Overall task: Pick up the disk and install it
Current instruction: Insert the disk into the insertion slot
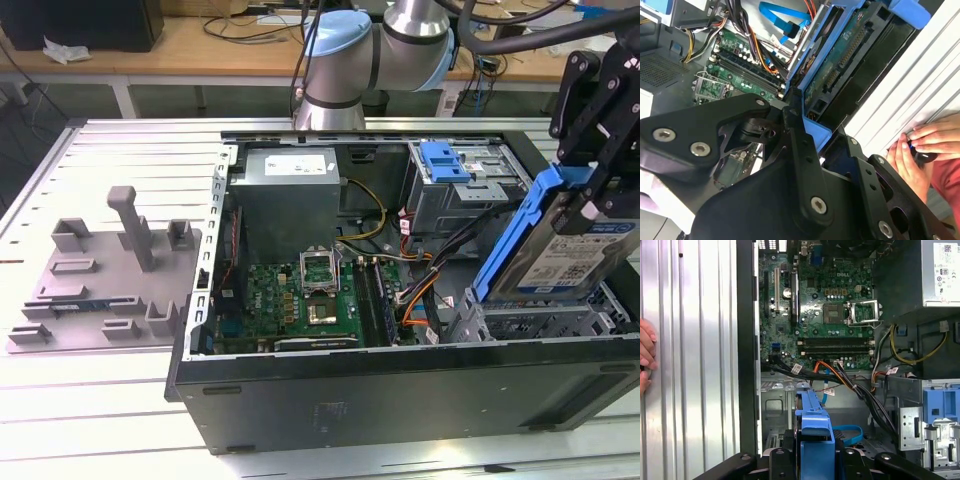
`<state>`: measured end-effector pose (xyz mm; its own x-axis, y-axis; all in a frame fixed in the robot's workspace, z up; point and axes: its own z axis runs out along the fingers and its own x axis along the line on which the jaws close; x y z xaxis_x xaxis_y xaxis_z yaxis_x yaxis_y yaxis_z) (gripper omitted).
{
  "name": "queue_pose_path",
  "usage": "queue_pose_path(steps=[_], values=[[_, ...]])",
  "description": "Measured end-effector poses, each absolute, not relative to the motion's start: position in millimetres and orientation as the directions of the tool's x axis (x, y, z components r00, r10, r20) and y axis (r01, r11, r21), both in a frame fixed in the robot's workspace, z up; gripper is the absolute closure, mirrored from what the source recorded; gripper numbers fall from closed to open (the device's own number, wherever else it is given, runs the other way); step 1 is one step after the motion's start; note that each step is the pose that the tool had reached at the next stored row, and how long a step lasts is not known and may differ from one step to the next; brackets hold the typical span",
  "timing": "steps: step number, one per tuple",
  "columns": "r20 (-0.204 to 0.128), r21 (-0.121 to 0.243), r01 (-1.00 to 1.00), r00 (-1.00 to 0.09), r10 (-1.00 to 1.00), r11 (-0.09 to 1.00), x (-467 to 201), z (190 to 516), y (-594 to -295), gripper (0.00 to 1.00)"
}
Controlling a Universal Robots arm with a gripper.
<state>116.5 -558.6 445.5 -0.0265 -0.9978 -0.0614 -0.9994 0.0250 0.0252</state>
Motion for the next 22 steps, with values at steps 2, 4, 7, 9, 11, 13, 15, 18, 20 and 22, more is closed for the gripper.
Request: queue_pose_path(steps=[2,4,7,9,11,13,15,18,20,22], values=[[-0.061,0.025,-0.999,-0.027,-0.998,0.025,116.4,444.3,-558.6,0.63],[-0.061,0.025,-0.999,-0.027,-0.998,0.025,116.4,443.2,-558.6,0.63],[-0.061,0.025,-0.999,-0.027,-0.998,0.025,116.5,441.2,-558.6,0.63],[-0.061,0.025,-0.999,-0.027,-0.998,0.025,116.5,439.3,-558.6,0.63],[-0.061,0.025,-0.999,-0.027,-0.998,0.025,116.6,437.6,-558.6,0.63],[-0.061,0.025,-0.999,-0.027,-0.998,0.025,116.6,436.0,-558.6,0.63],[-0.061,0.025,-0.999,-0.027,-0.998,0.025,116.6,434.3,-558.6,0.63],[-0.062,0.025,-0.999,-0.027,-0.998,0.025,116.6,430.4,-558.6,0.63],[-0.061,0.025,-0.999,-0.027,-0.998,0.025,116.6,430.0,-558.6,0.63],[-0.061,0.025,-0.999,-0.027,-0.998,0.025,116.6,429.8,-558.6,0.63]])
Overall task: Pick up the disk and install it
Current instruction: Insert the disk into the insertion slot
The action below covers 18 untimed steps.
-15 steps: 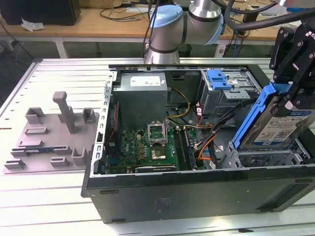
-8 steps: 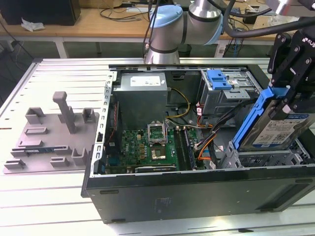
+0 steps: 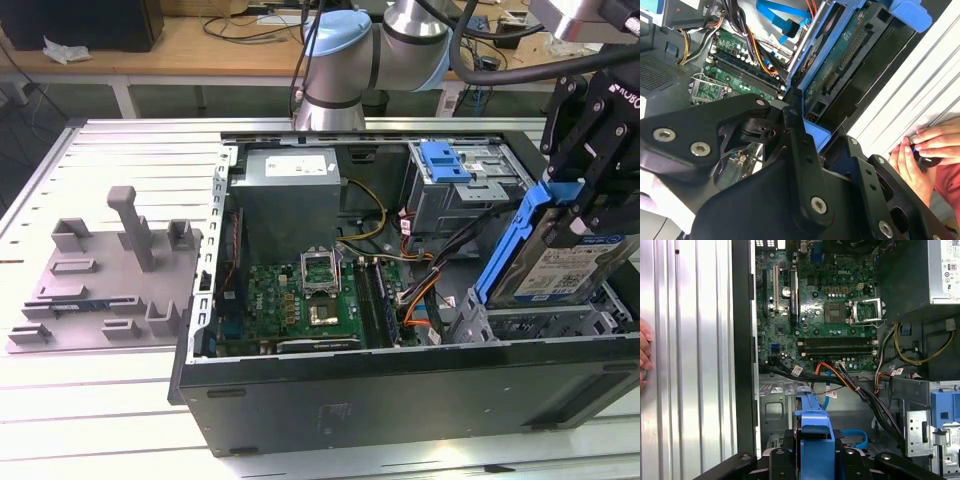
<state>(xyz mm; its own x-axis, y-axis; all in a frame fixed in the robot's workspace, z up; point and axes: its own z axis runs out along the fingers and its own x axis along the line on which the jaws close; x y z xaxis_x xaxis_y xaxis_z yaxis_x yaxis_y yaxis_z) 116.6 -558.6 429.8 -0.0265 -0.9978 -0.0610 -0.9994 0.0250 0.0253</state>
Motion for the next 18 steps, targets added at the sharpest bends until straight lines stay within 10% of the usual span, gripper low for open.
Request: queue_pose_path(steps=[18], values=[[-0.061,0.025,-0.999,-0.031,-0.998,0.029,116.6,460.4,-558.6,0.63]])
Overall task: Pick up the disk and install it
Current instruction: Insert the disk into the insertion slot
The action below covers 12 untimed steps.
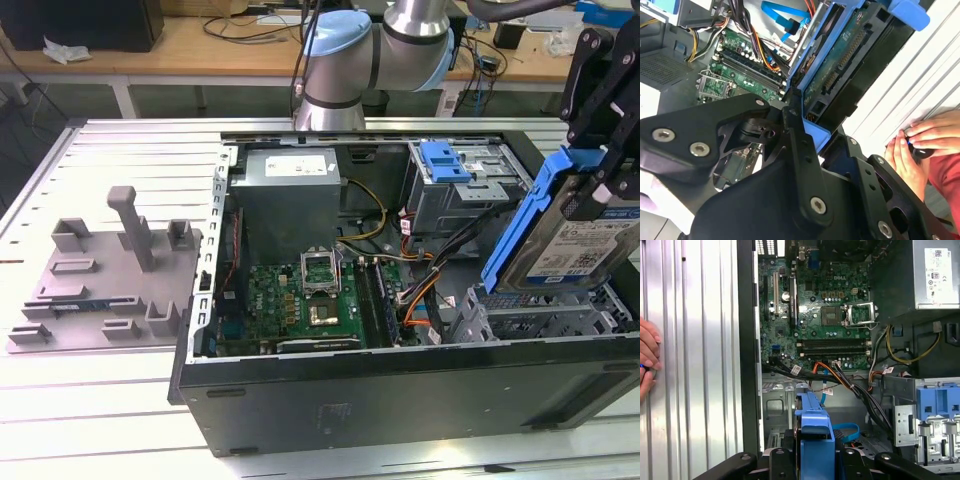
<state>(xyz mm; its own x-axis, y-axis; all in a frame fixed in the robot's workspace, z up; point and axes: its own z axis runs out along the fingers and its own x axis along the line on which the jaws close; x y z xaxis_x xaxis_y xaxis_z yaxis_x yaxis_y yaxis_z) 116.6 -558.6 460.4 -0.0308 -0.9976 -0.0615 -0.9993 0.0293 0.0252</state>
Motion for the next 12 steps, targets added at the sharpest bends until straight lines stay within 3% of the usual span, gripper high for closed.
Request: queue_pose_path(steps=[12], values=[[-0.032,0.029,-0.999,-0.024,-0.999,0.023,117.9,460.4,-558.5,0.63]])
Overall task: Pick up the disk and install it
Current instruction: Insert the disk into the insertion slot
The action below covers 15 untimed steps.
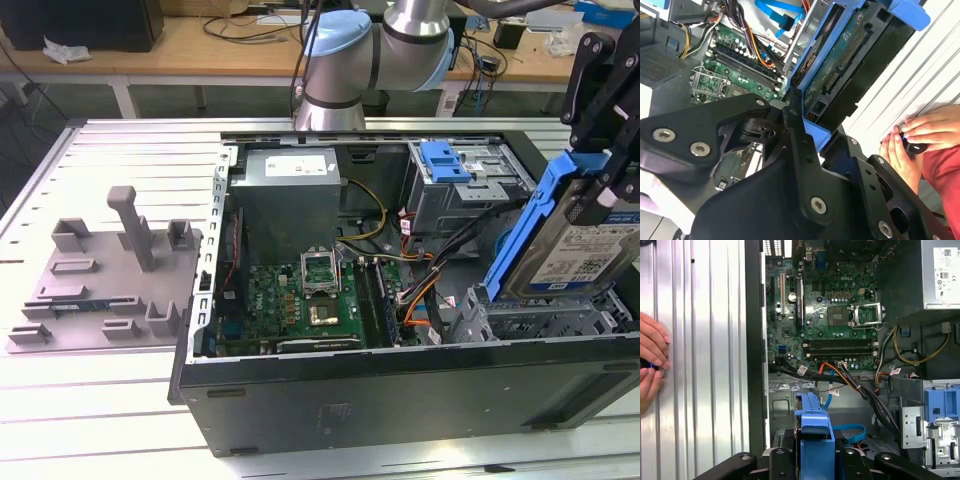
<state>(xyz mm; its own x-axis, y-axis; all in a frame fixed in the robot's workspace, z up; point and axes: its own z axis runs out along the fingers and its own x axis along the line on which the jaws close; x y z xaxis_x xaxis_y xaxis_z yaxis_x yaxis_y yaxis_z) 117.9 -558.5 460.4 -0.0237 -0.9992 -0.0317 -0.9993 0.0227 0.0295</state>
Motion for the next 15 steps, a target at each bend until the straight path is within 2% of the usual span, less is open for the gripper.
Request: queue_pose_path(steps=[7,11,15], values=[[-0.029,0.029,-0.999,-0.024,-0.999,0.023,117.9,460.3,-553.9,0.63],[-0.013,0.029,-0.999,-0.024,-1.0,0.023,117.9,460.1,-543.6,0.63],[-0.01,0.029,-0.999,-0.024,-1.0,0.023,117.9,459.4,-543.5,0.63]])
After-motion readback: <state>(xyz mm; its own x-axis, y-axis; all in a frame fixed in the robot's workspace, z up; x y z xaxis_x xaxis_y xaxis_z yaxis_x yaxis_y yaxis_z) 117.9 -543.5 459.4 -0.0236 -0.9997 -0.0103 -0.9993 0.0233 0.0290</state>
